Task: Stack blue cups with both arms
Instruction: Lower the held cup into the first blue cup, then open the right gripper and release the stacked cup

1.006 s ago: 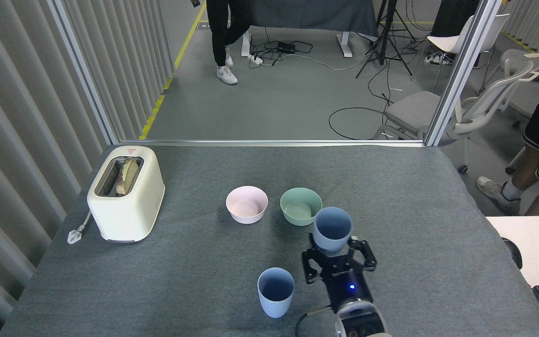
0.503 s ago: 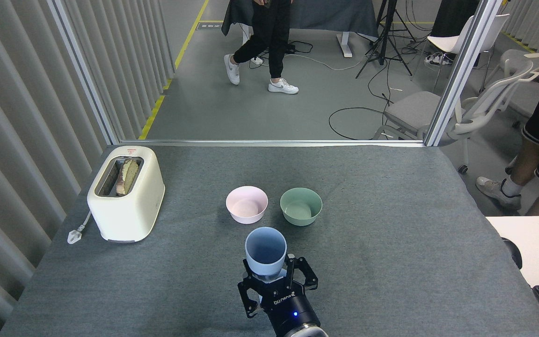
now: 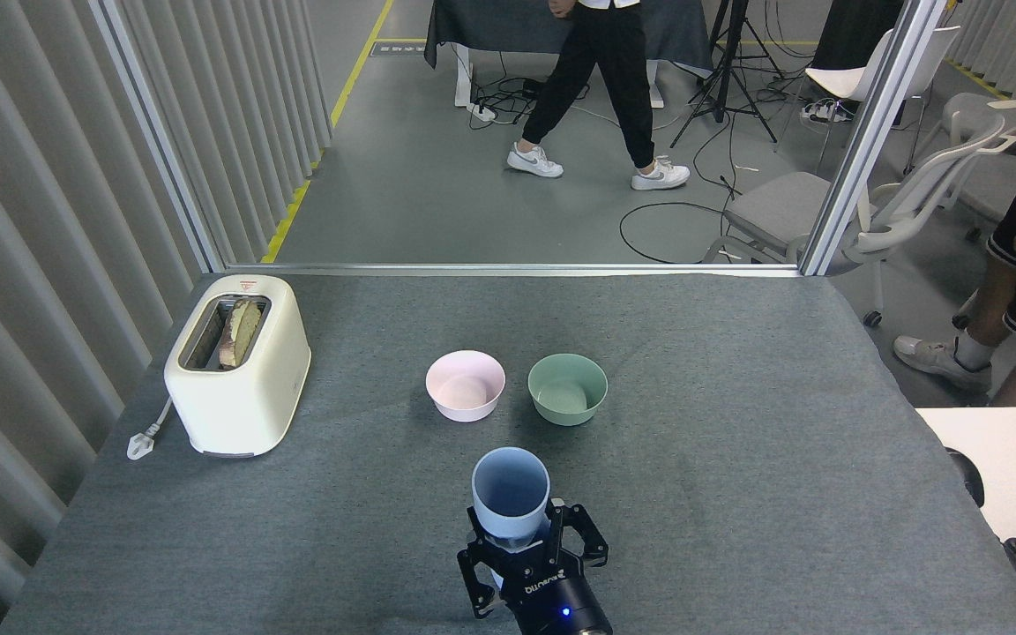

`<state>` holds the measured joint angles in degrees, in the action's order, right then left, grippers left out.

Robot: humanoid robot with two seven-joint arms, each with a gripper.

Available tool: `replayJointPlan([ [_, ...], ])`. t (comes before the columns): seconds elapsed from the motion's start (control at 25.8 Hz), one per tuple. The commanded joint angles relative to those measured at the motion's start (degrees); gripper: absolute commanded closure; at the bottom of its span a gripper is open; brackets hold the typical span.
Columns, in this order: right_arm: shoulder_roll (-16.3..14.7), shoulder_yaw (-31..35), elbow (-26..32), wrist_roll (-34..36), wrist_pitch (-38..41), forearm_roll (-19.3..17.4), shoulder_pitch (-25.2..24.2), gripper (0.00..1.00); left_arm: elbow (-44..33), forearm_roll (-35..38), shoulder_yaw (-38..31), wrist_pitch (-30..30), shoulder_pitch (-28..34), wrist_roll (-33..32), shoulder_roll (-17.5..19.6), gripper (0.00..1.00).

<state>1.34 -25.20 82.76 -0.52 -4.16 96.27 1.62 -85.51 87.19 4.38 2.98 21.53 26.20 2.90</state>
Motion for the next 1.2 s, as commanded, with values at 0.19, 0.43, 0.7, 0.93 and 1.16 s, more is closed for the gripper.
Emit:
replayJointPlan([
  [0.19,-0.03,1.91,-0.85,0.87,-0.06,-0.29,-0.56,0.31,0.08,-0.09,-0.07,-0.08,0.0,-0.01,0.0,0.0],
  [0.43,0.06,1.91,-2.78,1.83,0.03,-0.29,-0.56,0.28,0.17,-0.53,-0.07,-0.08,-0.09,-0.01,-0.09,0.0],
  [0.7,0.77,1.91,-4.19,2.54,0.21,-0.47,-0.56,0.0,0.26,-0.61,-0.07,-0.08,-0.09,0.08,-0.09,0.0],
  [0.93,0.85,2.0,2.32,14.58,0.56,-2.14,-0.91,0.0,0.52,-0.53,-0.16,-0.08,-0.09,0.08,0.0,0.0],
  [1.16,-0.03,8.94,6.62,16.42,0.21,-5.21,-2.5,0.0,0.52,-1.4,-0.25,-0.08,-0.09,0.08,0.0,0.0],
])
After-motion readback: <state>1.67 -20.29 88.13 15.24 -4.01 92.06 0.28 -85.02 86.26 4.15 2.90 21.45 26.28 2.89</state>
